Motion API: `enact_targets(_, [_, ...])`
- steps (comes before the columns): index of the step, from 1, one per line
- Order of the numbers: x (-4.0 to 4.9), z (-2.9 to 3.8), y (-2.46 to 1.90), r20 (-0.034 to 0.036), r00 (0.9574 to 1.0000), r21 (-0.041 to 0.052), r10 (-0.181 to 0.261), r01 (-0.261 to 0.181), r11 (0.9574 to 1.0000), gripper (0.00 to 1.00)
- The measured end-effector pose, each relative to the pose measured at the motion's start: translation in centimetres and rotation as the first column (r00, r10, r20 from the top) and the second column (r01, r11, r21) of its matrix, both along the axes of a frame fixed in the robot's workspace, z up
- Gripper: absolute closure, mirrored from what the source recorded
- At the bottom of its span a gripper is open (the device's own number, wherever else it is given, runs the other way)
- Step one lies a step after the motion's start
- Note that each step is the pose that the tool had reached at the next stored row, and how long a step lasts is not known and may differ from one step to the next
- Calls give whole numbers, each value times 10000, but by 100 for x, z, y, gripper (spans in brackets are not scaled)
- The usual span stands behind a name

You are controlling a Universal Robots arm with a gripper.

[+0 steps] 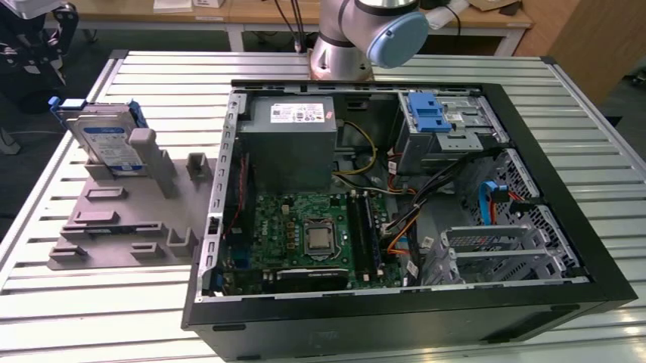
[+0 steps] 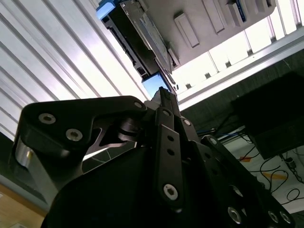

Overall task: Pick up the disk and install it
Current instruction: 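Pick up the disk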

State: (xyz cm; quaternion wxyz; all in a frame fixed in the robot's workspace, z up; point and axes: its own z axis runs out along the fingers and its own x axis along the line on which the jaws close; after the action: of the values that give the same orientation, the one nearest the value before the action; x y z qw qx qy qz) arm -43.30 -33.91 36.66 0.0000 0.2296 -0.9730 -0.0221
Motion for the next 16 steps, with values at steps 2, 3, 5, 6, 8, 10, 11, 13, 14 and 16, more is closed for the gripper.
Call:
enact_targets(2, [0, 0, 0, 0, 10000, 0, 64, -64, 10000, 89])
enact_targets(3, [0, 0, 0, 0, 10000, 0, 64, -64, 10000, 89])
enact_targets(5, [0, 0, 0, 0, 10000, 0, 64, -64, 10000, 89])
enact_targets(6, [0, 0, 0, 0, 10000, 0, 65, -65, 10000, 89])
enact_targets(8, [-1, 0, 0, 0, 10000, 0, 64, -64, 10000, 89])
enact_targets(10, [-1, 0, 0, 0, 10000, 0, 69, -69, 10000, 89])
enact_targets(11, [-1, 0, 0, 0, 10000, 0, 87, -87, 10000, 89])
enact_targets(13, [-1, 0, 0, -1, 9999, -1, 145, -145, 9999, 89])
enact_targets(14, [-1, 1, 0, -1, 9999, -1, 172, -172, 9999, 89])
enact_targets(16, [-1, 0, 0, 0, 9998, 0, 211, -211, 9998, 89])
